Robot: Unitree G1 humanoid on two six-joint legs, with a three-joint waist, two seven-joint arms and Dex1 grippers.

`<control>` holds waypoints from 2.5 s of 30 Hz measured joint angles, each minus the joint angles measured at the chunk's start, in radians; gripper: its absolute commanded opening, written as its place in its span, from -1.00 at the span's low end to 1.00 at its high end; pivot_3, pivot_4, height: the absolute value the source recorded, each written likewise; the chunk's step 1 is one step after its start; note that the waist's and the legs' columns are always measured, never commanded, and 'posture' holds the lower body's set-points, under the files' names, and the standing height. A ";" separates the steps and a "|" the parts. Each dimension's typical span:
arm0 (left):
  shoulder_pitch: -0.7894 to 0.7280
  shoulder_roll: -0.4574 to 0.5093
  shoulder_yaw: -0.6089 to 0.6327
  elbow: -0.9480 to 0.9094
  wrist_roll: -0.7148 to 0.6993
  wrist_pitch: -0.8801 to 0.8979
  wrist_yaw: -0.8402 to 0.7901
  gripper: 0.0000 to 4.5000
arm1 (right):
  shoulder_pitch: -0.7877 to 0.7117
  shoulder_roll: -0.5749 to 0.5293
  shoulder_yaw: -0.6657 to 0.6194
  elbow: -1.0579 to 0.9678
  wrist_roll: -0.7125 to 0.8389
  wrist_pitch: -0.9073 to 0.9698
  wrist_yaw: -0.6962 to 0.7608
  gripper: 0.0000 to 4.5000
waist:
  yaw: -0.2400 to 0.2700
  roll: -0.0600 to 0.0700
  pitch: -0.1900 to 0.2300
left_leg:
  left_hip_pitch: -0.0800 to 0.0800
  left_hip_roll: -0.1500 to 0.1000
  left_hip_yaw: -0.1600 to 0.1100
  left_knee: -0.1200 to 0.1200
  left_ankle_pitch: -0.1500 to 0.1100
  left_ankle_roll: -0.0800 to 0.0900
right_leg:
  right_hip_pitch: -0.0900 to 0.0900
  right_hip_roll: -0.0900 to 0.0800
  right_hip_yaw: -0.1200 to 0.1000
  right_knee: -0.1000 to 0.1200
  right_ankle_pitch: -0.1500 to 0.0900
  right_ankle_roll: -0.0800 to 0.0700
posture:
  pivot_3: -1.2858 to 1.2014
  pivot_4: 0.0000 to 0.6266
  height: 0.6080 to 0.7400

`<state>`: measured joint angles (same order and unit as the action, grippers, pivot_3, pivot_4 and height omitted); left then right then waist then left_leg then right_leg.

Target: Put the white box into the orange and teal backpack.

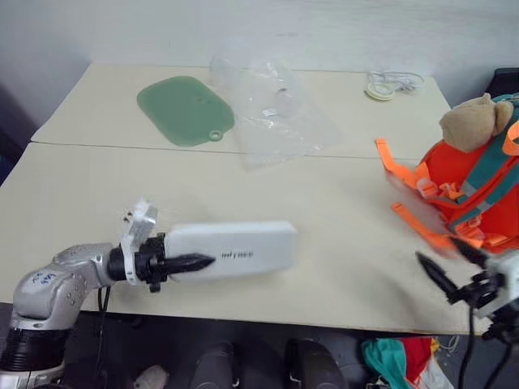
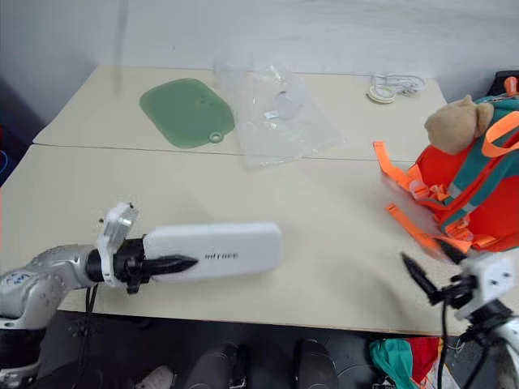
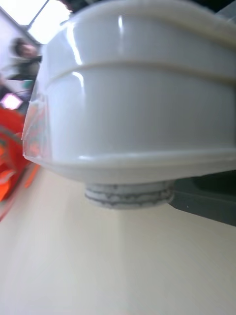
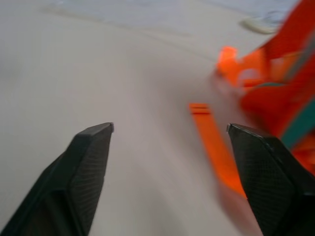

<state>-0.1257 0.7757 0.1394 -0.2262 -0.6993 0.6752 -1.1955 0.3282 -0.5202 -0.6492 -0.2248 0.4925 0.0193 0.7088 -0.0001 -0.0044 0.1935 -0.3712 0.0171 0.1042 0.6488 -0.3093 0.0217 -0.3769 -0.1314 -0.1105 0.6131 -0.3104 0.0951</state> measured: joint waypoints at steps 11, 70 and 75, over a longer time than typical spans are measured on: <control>-0.082 -0.079 0.024 0.046 0.058 -0.166 0.071 -0.44 | -0.344 -0.110 0.009 0.243 -0.003 0.011 -0.051 0.99 | -0.009 0.001 0.001 | 0.000 0.001 0.002 -0.001 0.004 0.008 | -0.003 0.001 0.001 0.004 0.000 0.000 | 0.03 -0.52 1.00; -0.166 0.044 0.293 0.012 -0.280 0.075 0.223 -0.44 | -0.660 -0.177 0.525 -0.127 0.507 0.782 0.319 -0.79 | -0.006 -0.005 0.003 | -0.019 0.000 0.005 0.010 0.002 0.012 | -0.018 0.001 0.001 0.010 0.002 0.004 | 0.03 -0.52 1.00; -0.166 0.090 0.266 0.035 -0.222 0.026 0.151 -0.44 | -0.651 -0.166 0.525 -0.126 0.492 0.765 0.308 -0.79 | -0.002 -0.005 0.004 | -0.019 0.000 0.005 0.011 0.003 0.013 | -0.018 0.001 0.001 0.009 0.002 0.004 | 0.03 -0.52 1.00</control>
<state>-0.2913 0.8657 0.4050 -0.1915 -0.9212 0.7017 -1.0447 -0.3228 -0.6867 -0.1243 -0.3511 0.9850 0.7845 1.0169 -0.0020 -0.0098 0.1970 -0.3902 0.0172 0.1091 0.6599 -0.3067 0.0345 -0.3946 -0.1306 -0.1091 0.6224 -0.3082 0.0991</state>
